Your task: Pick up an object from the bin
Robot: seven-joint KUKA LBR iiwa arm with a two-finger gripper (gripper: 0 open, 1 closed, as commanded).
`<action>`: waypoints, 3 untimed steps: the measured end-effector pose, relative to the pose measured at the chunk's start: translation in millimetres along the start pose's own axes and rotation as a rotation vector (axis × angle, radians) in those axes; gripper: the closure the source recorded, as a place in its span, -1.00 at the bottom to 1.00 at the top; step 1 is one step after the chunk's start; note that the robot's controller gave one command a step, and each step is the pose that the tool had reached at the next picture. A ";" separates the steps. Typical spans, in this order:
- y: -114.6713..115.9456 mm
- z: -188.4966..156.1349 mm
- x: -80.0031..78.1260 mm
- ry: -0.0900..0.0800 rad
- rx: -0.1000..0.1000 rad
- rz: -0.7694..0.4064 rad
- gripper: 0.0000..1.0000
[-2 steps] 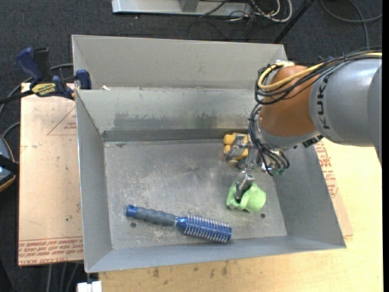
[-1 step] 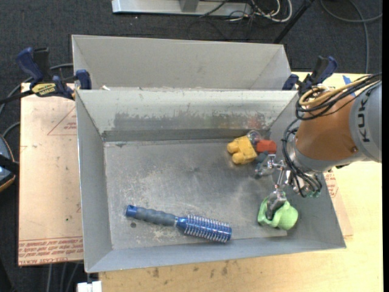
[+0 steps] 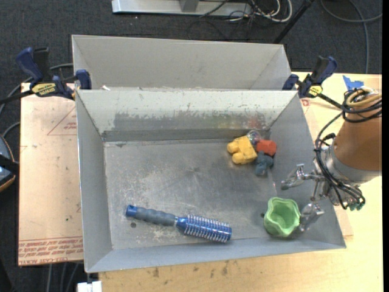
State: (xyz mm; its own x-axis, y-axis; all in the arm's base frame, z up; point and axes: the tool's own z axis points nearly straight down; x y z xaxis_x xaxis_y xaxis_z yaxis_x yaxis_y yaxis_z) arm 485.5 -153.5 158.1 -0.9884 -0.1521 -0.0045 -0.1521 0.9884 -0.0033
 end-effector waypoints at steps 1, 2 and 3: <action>13.7 50.0 -7.2 -0.004 0.000 -0.216 -1.00; 13.7 51.1 -6.4 0.000 -0.001 -0.217 1.00; 19.8 53.9 -26.4 -0.015 0.006 -0.233 1.00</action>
Offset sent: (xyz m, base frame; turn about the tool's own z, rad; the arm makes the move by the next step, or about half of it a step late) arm 0.0037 0.0205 -0.0768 -0.2667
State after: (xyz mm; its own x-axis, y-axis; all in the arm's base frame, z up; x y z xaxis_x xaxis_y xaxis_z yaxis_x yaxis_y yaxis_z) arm 508.9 -130.0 104.3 -0.9264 -0.3760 -0.0175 -0.3759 0.9266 -0.0122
